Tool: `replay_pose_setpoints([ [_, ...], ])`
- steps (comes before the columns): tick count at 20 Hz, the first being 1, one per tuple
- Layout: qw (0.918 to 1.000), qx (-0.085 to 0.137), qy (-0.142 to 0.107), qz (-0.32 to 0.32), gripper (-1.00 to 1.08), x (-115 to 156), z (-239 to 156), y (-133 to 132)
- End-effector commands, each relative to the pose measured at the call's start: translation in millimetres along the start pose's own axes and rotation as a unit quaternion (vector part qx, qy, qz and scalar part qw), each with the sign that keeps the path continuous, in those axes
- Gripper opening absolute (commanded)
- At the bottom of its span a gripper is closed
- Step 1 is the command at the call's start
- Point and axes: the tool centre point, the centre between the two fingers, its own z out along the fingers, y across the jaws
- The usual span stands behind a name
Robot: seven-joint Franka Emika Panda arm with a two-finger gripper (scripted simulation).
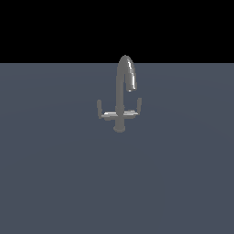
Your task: Turn on the faucet by rotating a designated handle.
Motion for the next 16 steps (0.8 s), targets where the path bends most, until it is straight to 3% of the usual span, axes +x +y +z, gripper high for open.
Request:
replay_pose_setpoints([
  [1, 1.0, 0.0, 0.0, 0.0, -1.0, 0.0, 0.0, 0.0],
  [10, 0.9998, 0.016, 0.001, -0.009, -1.0, 6.9, -4.0, -13.8],
  [16, 0.9998, 0.013, -0.001, -0.013, -1.0, 7.5, -3.3, -13.1],
])
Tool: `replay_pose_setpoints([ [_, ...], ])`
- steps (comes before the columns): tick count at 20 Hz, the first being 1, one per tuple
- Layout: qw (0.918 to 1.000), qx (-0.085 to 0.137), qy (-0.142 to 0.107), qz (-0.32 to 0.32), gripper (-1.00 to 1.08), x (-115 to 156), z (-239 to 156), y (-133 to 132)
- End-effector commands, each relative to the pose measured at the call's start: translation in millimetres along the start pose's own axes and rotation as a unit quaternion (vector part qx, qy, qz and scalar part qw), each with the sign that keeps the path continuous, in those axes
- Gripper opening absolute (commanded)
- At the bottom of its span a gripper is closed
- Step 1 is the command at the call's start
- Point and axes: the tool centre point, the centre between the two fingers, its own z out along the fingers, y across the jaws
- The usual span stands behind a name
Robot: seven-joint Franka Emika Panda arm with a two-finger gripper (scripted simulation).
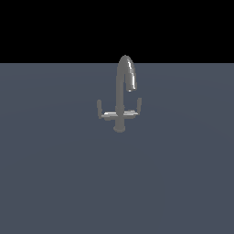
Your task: Turn on the faucet by rotating a designated handle.
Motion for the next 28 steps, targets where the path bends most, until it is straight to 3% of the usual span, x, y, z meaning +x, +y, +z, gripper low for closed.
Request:
replay_pose_setpoints([
  [1, 1.0, -0.003, -0.002, -0.006, -1.0, 1.0, 0.7, 0.4],
  [10, 0.9969, -0.036, -0.028, -0.064, -1.0, 11.5, 7.6, 5.2],
  [16, 0.9864, -0.072, -0.062, -0.134, -1.0, 24.3, 15.6, 10.7],
  [22, 0.963, -0.11, -0.109, -0.221, -1.0, 41.0, 25.6, 16.9],
  [28, 0.9281, -0.14, -0.16, -0.306, -1.0, 58.7, 35.6, 22.2],
])
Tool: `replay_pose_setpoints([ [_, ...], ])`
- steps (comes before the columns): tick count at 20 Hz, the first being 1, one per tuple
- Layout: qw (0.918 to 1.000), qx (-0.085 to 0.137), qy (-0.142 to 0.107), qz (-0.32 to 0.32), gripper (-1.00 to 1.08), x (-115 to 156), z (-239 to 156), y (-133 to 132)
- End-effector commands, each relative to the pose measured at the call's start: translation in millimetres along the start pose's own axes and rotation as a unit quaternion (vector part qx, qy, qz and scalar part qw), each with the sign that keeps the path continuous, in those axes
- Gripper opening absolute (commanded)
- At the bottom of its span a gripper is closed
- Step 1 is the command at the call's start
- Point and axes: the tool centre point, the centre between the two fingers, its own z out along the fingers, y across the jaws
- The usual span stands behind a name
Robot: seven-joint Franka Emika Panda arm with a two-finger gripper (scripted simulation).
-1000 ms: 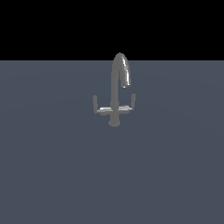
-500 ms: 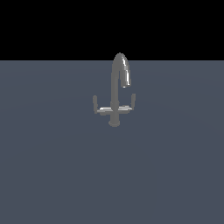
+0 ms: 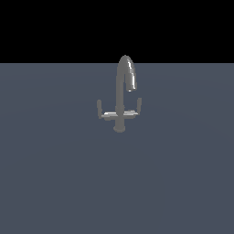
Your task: Turn on the faucet by rotating a designated handle.
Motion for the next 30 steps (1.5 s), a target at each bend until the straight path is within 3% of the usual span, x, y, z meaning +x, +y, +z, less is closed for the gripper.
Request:
replay_pose_setpoints([
  [1, 0.9989, -0.012, -0.022, -0.039, -1.0, 6.5, 3.0, 5.4],
  [8, 0.9849, -0.037, -0.083, -0.147, -1.0, 26.0, 11.4, 19.5],
  [15, 0.9553, -0.053, -0.145, -0.252, -1.0, 47.6, 19.9, 32.5],
  [22, 0.9109, -0.058, -0.206, -0.353, -1.0, 71.3, 28.7, 44.2],
  [30, 0.844, -0.054, -0.273, -0.458, -1.0, 100.9, 39.8, 55.3],
])
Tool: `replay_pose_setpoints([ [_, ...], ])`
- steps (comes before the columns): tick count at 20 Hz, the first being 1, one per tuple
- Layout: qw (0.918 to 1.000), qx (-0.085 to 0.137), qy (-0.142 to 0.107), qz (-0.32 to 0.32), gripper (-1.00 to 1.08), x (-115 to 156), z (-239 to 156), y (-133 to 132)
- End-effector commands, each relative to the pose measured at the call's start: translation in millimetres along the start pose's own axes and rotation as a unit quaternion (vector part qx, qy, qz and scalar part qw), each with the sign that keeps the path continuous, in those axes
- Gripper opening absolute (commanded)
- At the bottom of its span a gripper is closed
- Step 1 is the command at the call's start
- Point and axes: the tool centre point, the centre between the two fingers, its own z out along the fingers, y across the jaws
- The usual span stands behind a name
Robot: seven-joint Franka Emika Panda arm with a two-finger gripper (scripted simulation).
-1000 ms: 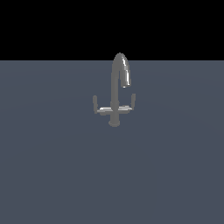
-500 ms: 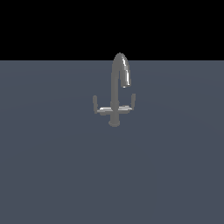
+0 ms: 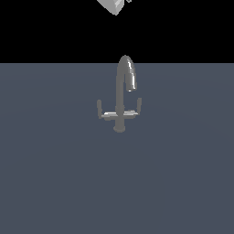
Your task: Turn on the faucet by rotating a designated handle.
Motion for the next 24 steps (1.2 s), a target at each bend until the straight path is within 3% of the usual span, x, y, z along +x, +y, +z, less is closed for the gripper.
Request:
replay_pose_setpoints([
  [1, 0.999, 0.002, -0.021, -0.04, -1.0, 4.1, 0.3, 10.0],
  [6, 0.9912, 0.009, -0.06, -0.117, -1.0, 13.6, 0.9, 29.8],
  [12, 0.9722, 0.021, -0.105, -0.208, -1.0, 27.1, 1.7, 53.5],
  [18, 0.9435, 0.038, -0.145, -0.295, -1.0, 42.9, 2.6, 76.9],
  [24, 0.9058, 0.059, -0.183, -0.378, -1.0, 61.0, 4.0, 99.5],
])
